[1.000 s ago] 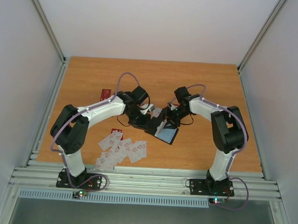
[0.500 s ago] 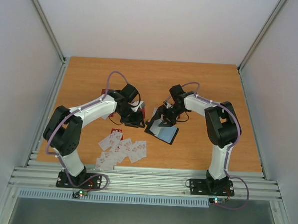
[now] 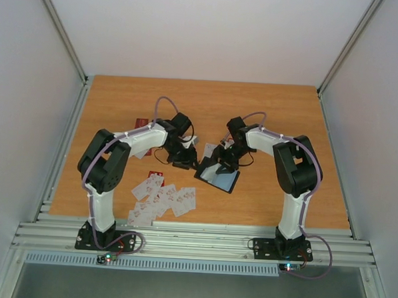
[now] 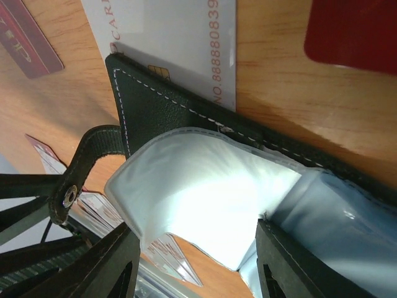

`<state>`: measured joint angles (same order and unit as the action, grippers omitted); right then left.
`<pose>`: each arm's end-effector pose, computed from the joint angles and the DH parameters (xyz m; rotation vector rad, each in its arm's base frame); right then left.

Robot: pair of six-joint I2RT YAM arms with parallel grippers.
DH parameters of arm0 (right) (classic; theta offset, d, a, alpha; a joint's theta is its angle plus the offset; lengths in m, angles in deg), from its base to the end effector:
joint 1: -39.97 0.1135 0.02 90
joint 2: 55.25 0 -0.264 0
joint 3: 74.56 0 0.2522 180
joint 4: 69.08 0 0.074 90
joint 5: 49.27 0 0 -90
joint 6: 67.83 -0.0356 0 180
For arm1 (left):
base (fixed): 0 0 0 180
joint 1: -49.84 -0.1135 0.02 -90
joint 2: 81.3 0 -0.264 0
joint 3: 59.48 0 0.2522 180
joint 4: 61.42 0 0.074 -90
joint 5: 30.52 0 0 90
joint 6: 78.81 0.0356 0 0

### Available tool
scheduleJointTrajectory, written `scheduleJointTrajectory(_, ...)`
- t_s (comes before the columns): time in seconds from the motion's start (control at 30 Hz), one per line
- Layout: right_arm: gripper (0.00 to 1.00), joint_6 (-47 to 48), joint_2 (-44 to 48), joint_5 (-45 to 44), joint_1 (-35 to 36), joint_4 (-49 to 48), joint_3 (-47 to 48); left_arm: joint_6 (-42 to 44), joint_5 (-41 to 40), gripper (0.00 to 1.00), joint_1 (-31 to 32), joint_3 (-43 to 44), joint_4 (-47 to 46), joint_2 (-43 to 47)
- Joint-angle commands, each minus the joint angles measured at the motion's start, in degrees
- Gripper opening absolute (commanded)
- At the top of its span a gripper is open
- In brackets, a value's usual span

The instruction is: Put the credit cards into the card holder

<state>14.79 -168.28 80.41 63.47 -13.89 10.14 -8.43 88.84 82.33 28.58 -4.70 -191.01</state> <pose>0.3181 0.1631 0.1360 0.4619 -2.8427 -1.0448 0.2982 -0.2106 0.1661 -0.4131 -2.9528 0.8348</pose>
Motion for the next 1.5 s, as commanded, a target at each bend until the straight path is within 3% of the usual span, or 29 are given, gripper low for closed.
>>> scheduleJointTrajectory(0.0, 0.52, 1.93, 0.45, -4.01, 0.44, 3.49, -1.48, 1.16, 1.96, 0.42, 0.4, 2.28, -2.31, -2.17)
scheduleJointTrajectory(0.27, 0.53, 5.65, 3.63, -7.82, 0.4, 7.12, -3.96, 0.72, 5.11, 0.4, 5.59, 1.19, -4.12, -3.61)
scheduleJointTrajectory(0.5, 0.56, 10.64, 7.76, -12.32, 0.32, 11.17, -5.66, -1.94, 8.0, 0.39, 8.62, -3.8, -6.98, 0.72)
scheduleJointTrajectory(0.97, 0.59, 12.73, 11.55, -1.6, 0.44, 9.28, -5.2, -4.12, -10.39, 0.45, 8.64, -11.24, 3.95, 20.11)
scheduleJointTrajectory(1.27, 0.57, 11.66, 10.38, 4.78, 1.13, 3.7, -5.92, -11.27, -22.14, 0.45, 7.66, -18.5, 12.59, 31.92)
scheduleJointTrajectory(1.47, 0.56, 8.7, 8.83, 9.6, 2.53, -3.12, -7.63, -12.15, -23.49, 0.53, 3.16, -21.47, 16.89, 35.0)
